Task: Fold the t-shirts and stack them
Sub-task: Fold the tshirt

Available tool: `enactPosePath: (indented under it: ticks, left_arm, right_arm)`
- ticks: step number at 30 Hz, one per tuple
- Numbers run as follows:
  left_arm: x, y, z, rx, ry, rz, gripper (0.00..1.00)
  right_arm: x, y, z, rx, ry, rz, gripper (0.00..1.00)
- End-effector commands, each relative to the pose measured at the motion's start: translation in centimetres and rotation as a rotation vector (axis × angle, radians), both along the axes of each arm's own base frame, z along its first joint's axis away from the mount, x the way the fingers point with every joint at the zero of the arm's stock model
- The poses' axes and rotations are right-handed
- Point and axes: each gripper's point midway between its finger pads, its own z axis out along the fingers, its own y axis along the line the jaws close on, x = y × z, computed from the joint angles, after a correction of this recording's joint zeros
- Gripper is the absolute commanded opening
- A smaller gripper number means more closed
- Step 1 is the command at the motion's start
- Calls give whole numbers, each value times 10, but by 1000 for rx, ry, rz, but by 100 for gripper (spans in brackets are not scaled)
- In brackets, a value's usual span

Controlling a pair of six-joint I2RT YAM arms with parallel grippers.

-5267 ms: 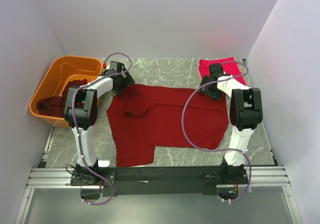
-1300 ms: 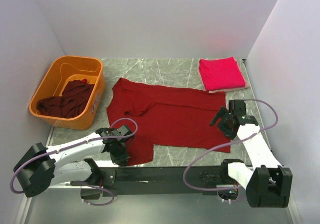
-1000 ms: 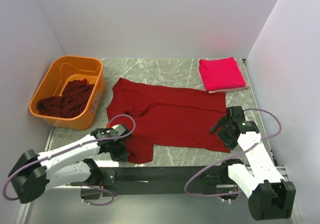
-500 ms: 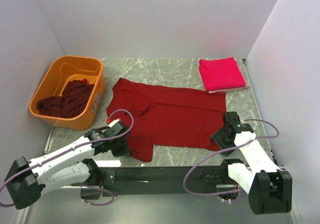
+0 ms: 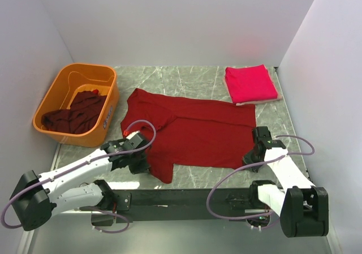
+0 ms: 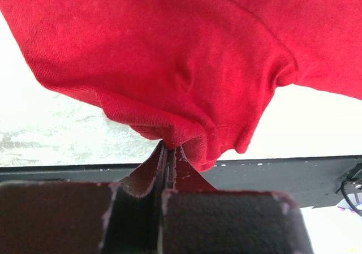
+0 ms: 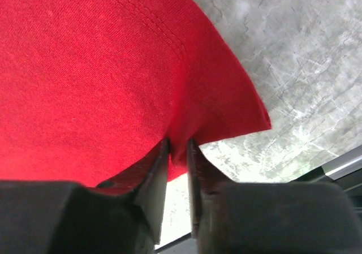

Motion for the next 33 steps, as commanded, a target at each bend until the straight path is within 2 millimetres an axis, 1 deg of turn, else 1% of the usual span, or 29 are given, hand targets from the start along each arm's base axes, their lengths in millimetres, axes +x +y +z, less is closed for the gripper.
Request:
enactPosePath:
  ticks: [1, 2, 3, 5, 6, 8, 9, 10, 11, 14, 15, 18, 20, 22, 25, 26, 28, 29, 30, 31, 32, 33]
  left_arm:
    - [19, -7, 18, -19, -60, -5, 1]
    - [19, -8, 19, -29, -53, -12, 1]
    - [22, -11, 21, -39, -60, -28, 1]
    - [28, -15, 27, -68, -70, -29, 1]
    - [33, -17, 30, -77, -87, -42, 1]
    - [40, -15, 34, -78, -102, -33, 1]
    - [43, -16, 36, -83, -107, -47, 1]
    - [49, -18, 41, -98, -123, -40, 1]
    - [51, -19, 42, -102, -127, -48, 1]
    - [59, -26, 51, -142, -139, -76, 1]
    - [61, -25, 51, -137, -140, -83, 1]
    - [73, -24, 60, -136, -159, -80, 1]
    - [83, -20, 64, -133, -182, -61, 1]
    - [95, -14, 69, -124, -212, -38, 1]
    - [110, -10, 78, -108, -251, -18, 1]
    - [115, -11, 80, -111, -265, -21, 1]
    - [130, -6, 88, -77, -327, 4, 1]
    - [135, -5, 91, -72, -349, 8, 1]
    - [143, -6, 99, -79, -383, 14, 1]
    - [147, -5, 103, -73, -399, 19, 1]
    - [155, 0, 108, -43, -427, 41, 1]
    - [158, 3, 110, -30, -440, 53, 1]
  right_arm:
    - [9, -4, -3, -18, -23, -3, 20]
    - [9, -5, -2, -26, -19, 5, 16]
    - [12, -6, -1, -30, -23, 9, 10]
    - [14, -6, 2, -33, -30, 31, 4]
    - [19, -5, 7, -30, -44, 46, 2]
    - [19, -7, 10, -41, -24, 69, 1]
    - [23, -7, 15, -44, -33, 76, 0]
    - [24, -7, 17, -47, -31, 83, 0]
    - [26, -7, 18, -49, -29, 103, 0]
    - [33, -8, 23, -57, -42, 116, 0]
    - [37, -8, 26, -61, -51, 117, 0]
    - [46, -9, 33, -72, -63, 134, 0]
    - [53, -10, 36, -78, -73, 151, 0]
    - [64, -12, 44, -92, -97, 161, 0]
    - [77, -13, 53, -109, -124, 179, 0]
    - [82, -12, 57, -111, -139, 185, 0]
    - [88, -12, 57, -113, -139, 205, 0]
    - [93, -12, 62, -115, -147, 211, 0]
    - [93, -13, 62, -121, -133, 222, 0]
    - [93, -14, 58, -124, -108, 236, 0]
    - [97, -14, 61, -126, -113, 245, 0]
    - [98, -13, 60, -122, -105, 253, 0]
